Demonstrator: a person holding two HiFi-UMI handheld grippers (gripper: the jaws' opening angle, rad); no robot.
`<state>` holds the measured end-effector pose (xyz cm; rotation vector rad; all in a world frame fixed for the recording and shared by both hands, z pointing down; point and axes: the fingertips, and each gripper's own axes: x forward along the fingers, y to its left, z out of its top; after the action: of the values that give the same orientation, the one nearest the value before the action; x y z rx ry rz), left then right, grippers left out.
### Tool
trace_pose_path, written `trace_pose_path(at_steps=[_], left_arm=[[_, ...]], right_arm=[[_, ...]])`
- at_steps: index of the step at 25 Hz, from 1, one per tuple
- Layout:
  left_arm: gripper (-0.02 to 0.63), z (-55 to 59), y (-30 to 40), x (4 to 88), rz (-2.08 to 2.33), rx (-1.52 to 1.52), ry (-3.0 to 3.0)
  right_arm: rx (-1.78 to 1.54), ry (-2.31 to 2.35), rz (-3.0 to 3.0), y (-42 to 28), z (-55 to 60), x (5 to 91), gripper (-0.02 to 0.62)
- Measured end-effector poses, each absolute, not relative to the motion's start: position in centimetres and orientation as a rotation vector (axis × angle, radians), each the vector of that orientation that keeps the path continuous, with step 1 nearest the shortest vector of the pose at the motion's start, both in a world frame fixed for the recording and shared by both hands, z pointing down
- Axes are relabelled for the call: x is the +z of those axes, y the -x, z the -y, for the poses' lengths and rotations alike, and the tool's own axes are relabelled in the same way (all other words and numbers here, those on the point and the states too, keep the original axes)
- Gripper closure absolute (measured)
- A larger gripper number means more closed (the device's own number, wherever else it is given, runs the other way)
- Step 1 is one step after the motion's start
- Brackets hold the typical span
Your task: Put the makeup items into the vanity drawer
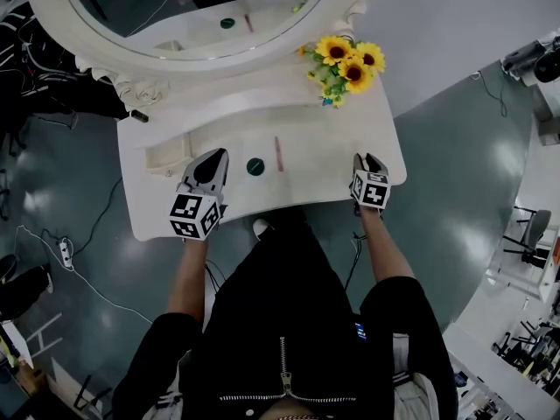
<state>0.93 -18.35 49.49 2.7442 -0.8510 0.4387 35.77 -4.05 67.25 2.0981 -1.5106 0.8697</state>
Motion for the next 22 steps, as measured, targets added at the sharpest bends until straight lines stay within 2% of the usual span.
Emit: trace_pose_path(at_steps=[14, 22], left_arm=[[0.583, 19.8, 0.4, 45.7, 0.919, 0.328, -2.804], [0.583, 21.1, 4.0, 43.2, 1.040, 0.262, -2.800]], right_arm=[[0.352, -2.207, 1.875, -31.1, 12.2, 48.5, 0.479], [0.296, -2.115, 1.998, -26.7, 15.4, 46.5, 0.479]])
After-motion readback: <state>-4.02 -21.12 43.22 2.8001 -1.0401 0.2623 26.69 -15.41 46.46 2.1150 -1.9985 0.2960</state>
